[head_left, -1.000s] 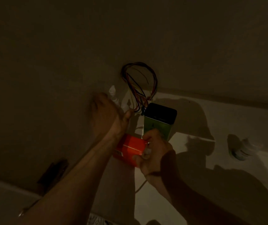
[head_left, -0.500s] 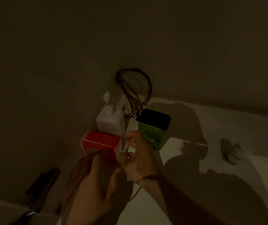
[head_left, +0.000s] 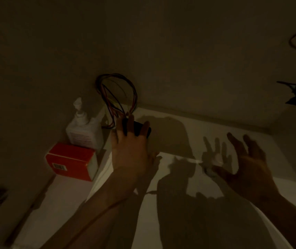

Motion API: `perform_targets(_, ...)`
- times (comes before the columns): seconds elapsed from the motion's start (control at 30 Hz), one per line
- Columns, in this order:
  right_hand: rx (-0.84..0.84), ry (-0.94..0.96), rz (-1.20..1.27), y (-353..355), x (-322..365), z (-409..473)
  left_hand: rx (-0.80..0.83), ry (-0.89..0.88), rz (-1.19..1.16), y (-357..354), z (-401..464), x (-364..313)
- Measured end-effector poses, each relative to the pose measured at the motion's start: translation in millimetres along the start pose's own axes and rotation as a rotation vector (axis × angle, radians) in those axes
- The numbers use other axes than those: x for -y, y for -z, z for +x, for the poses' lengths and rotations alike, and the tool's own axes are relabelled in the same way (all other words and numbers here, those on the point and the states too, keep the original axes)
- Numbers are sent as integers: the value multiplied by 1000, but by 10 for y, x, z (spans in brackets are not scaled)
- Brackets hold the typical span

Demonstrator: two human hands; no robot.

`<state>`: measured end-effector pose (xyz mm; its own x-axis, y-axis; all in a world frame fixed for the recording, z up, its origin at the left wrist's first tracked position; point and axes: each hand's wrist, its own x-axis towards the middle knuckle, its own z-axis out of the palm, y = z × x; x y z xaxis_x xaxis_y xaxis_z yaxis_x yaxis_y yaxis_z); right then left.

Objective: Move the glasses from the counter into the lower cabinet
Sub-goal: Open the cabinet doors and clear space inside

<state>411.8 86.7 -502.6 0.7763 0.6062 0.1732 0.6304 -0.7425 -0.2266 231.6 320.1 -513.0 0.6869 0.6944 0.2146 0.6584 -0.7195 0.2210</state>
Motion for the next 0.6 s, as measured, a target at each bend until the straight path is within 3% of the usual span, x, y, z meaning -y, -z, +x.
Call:
perform_targets(0.07,108,-5,127,-80,-83,-13,-27,-10,-6,-42,-1,28)
perform_targets(0.2,42,1,366,-299,-166,-60,-59,-47,-49,14,-47,146)
perform_targets(0.4,49,-57,483,-304,-42,-23,-75,-129,-68,311,-628,221)
perform_targets(0.6,58,106,485,-195,455,-181,-59,-99,-69,484,-1520,648)
